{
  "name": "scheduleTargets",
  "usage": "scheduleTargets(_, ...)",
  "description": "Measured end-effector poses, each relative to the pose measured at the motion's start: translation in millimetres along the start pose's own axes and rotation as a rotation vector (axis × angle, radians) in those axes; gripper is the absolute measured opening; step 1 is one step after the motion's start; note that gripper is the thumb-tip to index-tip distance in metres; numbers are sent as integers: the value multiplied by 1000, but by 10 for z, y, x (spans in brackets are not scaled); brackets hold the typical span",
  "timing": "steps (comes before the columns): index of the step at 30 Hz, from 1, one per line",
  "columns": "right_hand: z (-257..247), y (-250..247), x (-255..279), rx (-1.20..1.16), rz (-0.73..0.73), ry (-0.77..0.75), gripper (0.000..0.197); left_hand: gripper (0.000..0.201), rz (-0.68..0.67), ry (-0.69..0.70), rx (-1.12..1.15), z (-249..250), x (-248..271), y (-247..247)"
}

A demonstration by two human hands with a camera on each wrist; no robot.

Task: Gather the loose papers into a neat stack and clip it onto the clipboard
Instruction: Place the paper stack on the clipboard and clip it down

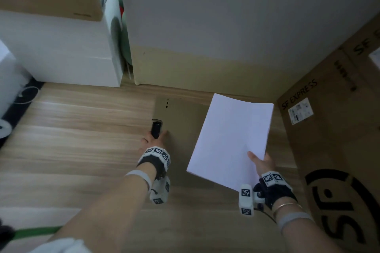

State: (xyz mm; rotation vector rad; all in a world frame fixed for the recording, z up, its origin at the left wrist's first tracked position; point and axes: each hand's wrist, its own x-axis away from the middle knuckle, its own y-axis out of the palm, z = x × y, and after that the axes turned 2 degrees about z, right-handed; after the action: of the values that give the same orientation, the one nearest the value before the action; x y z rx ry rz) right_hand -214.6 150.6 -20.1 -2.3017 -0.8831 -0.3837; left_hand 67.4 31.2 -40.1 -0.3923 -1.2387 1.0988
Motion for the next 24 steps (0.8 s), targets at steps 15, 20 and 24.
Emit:
scheduleTargets(15,159,10,54,-87,-86,3,38,92,-197,359,-557,-335,324,145)
scheduleTargets(20,239,-107,66,-104,-54,6,38,102,-226,419,-635,-402,336,184)
scheduleTargets(24,220,-272,61,-102,-17,2,40,102,-198,418,-600,-387,413,194)
